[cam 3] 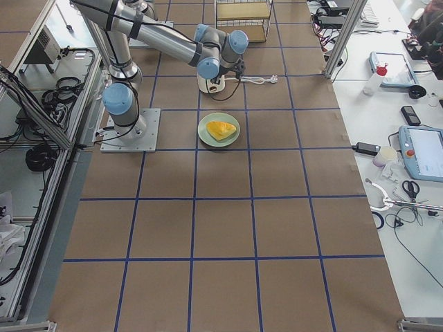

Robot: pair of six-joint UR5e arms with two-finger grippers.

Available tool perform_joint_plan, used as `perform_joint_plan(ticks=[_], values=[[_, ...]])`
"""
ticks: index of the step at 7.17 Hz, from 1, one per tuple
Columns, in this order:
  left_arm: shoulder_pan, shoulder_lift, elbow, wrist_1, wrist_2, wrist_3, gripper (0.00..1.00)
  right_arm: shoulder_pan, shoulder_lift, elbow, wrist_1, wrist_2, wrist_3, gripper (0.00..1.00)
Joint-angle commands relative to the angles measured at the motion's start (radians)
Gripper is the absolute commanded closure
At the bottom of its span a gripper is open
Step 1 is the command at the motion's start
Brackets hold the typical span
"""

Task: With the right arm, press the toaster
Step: 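Press the toaster lever down with the right gripper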

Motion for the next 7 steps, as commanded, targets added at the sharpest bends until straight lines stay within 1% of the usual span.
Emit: perform_joint_plan(ticks=[1, 5, 6, 7], values=[[0.000, 0.000, 0.000, 0.000, 0.000, 0.000, 0.00, 0.000, 0.026, 0.007, 0.000, 0.001, -0.002, 1.00], [0.000, -0.001, 0.000, 0.000, 0.000, 0.000, 0.00, 0.000, 0.050, 0.018, -0.004, 0.001, 0.003, 1.00], [0.000, 0.000, 0.000, 0.000, 0.000, 0.000, 0.00, 0.000, 0.038, 0.010, -0.003, -0.003, 0.017, 1.00], [0.000, -0.001, 0.000, 0.000, 0.000, 0.000, 0.00, 0.000, 0.035, -0.017, -0.003, -0.020, 0.070, 1.00]])
